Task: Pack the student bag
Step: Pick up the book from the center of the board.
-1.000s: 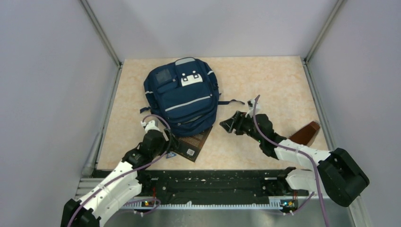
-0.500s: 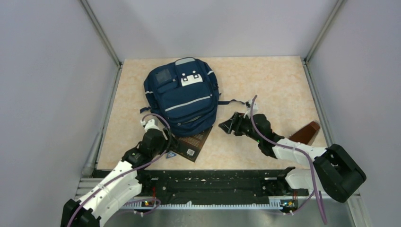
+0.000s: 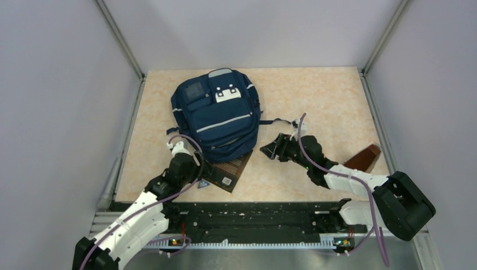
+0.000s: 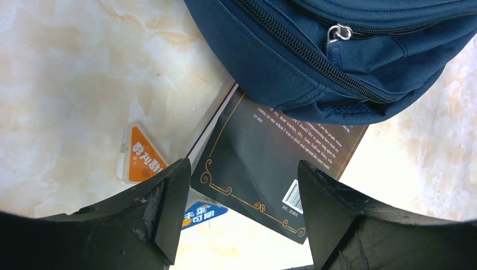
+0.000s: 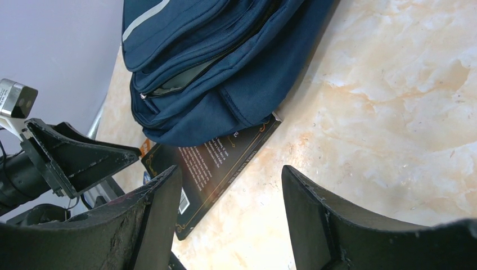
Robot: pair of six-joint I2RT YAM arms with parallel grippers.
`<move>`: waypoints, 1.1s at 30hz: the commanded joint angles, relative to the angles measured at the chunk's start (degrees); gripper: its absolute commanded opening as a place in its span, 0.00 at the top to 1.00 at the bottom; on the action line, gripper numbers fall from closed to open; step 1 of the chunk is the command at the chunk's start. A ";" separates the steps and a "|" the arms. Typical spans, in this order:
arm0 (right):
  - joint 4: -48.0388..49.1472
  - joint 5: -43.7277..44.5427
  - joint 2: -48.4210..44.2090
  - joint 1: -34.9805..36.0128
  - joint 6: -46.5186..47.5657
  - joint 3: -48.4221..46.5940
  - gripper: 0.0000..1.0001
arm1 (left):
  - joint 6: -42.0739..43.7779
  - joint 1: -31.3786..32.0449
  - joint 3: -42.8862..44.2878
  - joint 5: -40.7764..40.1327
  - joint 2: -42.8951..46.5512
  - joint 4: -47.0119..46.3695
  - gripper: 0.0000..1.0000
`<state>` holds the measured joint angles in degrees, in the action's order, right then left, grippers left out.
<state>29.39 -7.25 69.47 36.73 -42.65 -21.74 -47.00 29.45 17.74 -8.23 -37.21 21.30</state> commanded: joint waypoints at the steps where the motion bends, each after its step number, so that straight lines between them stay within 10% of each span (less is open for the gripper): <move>1: 2.79 -0.51 -0.29 0.81 -0.26 0.51 0.36 | -0.06 0.09 0.66 -3.34 1.72 0.73 0.25; 33: 2.90 -0.59 -0.03 0.89 -0.97 0.67 0.37 | -1.63 0.16 -1.65 2.70 0.22 -4.48 0.33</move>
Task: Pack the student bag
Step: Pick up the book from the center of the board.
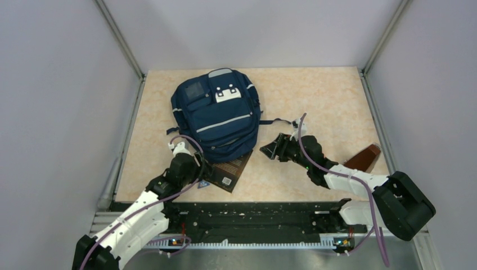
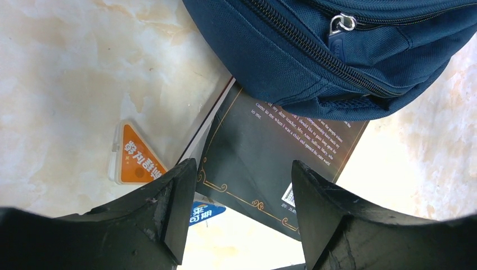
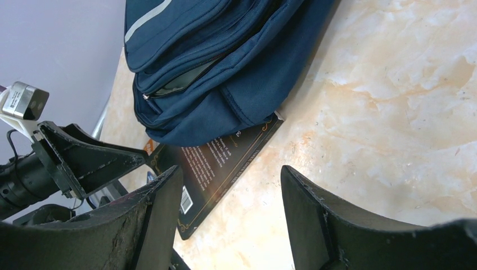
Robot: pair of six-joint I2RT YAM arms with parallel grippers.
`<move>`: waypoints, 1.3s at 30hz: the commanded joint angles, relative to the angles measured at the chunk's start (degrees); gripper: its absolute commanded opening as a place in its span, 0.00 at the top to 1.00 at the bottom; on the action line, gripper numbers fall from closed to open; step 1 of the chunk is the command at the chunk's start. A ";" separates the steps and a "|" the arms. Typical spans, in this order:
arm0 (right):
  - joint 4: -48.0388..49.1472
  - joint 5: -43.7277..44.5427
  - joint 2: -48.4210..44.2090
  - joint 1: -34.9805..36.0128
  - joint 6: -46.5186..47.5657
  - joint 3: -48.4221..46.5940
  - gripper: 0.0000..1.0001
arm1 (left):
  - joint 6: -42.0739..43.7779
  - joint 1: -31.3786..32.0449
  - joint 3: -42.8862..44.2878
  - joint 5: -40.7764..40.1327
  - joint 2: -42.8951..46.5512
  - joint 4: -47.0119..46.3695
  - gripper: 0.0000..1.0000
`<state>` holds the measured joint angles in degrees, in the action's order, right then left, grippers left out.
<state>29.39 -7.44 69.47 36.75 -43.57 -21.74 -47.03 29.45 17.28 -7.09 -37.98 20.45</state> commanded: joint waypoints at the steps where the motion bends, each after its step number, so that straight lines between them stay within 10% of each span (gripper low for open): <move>1: 2.88 -0.38 -0.04 0.86 -0.05 0.67 0.37 | -1.99 0.12 -1.64 1.82 1.04 -4.11 0.33; 39: 3.44 -0.73 1.06 0.91 -0.42 0.65 0.37 | -3.34 0.16 -3.50 4.94 -0.65 -7.18 0.34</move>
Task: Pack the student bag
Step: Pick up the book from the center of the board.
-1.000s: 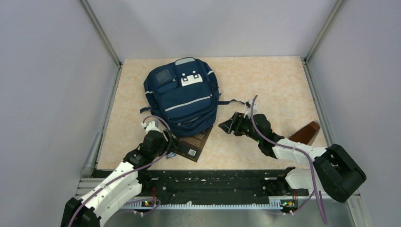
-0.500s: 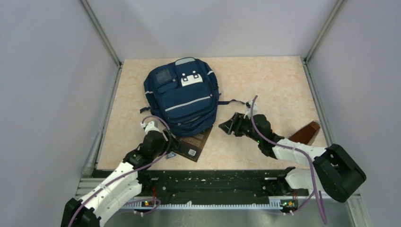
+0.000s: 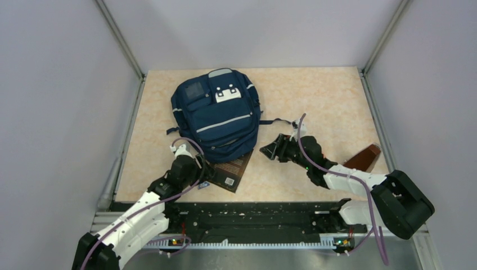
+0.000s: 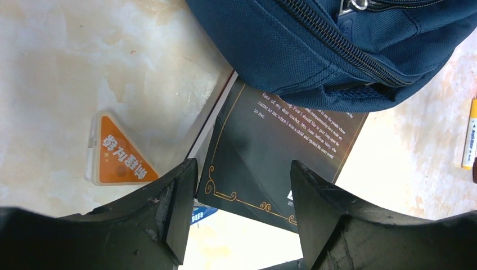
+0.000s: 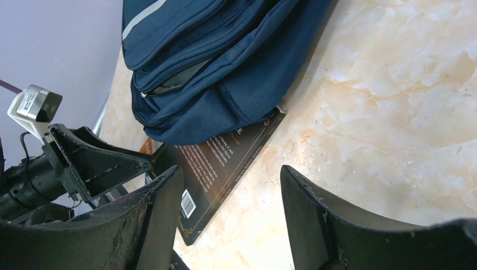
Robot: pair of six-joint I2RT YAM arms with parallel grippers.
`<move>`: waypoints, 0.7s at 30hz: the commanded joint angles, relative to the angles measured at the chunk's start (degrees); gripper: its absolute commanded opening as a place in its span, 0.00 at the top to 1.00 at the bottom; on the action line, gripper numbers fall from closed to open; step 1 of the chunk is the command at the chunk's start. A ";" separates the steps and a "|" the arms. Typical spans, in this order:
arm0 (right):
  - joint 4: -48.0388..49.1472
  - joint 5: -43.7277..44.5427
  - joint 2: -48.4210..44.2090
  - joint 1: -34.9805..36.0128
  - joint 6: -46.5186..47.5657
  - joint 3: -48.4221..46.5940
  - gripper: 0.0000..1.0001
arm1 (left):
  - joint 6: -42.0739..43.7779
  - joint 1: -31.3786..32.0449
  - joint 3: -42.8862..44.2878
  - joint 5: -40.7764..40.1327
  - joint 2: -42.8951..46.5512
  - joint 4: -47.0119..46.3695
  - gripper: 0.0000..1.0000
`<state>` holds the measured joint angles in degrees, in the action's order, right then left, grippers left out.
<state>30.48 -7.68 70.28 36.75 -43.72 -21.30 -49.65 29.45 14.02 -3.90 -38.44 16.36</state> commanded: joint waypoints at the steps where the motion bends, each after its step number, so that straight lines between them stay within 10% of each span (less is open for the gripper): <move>1: 2.36 -0.49 0.28 0.87 -0.29 0.26 0.37 | -0.76 0.17 -0.16 1.90 -0.11 -3.13 0.34; 21: 2.66 -0.58 1.39 0.91 -0.16 0.18 0.37 | -6.91 0.16 -6.20 2.07 2.07 -11.93 0.45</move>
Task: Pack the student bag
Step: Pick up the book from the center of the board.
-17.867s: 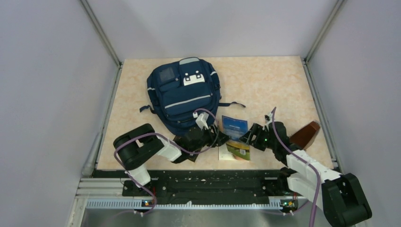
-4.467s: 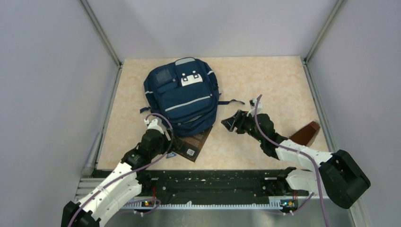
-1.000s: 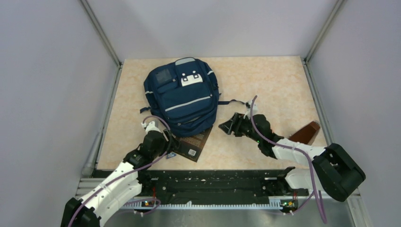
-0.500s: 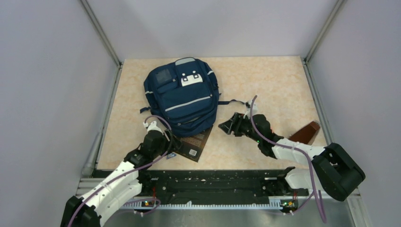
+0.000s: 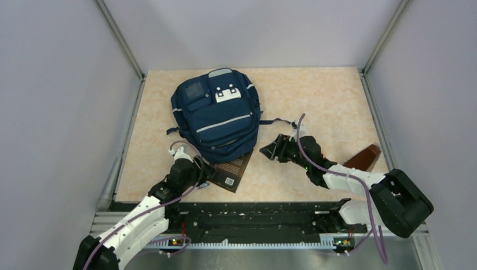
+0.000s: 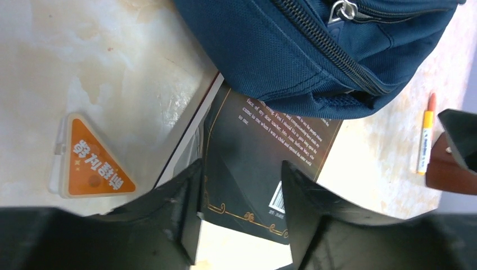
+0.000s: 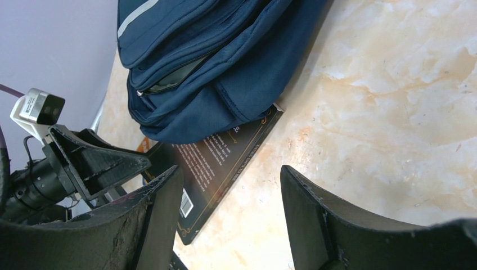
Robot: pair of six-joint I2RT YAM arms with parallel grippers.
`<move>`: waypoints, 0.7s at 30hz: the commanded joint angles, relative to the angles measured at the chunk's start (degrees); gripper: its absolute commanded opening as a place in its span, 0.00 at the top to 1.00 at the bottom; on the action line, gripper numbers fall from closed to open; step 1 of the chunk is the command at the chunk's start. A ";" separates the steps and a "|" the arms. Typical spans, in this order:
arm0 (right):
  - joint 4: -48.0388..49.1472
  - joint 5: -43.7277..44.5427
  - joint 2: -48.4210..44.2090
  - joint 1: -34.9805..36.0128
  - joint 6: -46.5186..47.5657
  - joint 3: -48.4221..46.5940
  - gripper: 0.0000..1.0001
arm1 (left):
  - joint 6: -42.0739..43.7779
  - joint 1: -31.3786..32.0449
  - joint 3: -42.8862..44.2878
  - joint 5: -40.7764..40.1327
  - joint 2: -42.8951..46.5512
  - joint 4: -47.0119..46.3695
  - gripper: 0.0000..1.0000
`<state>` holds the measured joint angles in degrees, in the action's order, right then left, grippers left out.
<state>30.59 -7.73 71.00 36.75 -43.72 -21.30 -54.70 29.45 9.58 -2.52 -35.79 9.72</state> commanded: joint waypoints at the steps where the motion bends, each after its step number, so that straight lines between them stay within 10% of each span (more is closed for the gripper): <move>1: 2.60 -0.54 0.89 0.94 -0.15 0.13 0.37 | -2.21 0.12 -2.03 1.02 -0.88 -6.45 0.50; 10: 2.13 -2.23 0.08 0.95 -1.77 3.42 0.32 | -1.93 0.16 -1.24 9.74 -7.12 -13.45 0.98; 21: 6.64 -4.99 -3.77 0.89 -9.02 12.05 0.31 | -8.89 0.28 1.18 16.32 -5.63 -25.66 1.00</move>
<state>31.55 -11.18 69.71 36.99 -49.25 -11.05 -60.36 29.41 7.38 8.62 -43.88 -4.82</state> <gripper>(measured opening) 0.690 0.010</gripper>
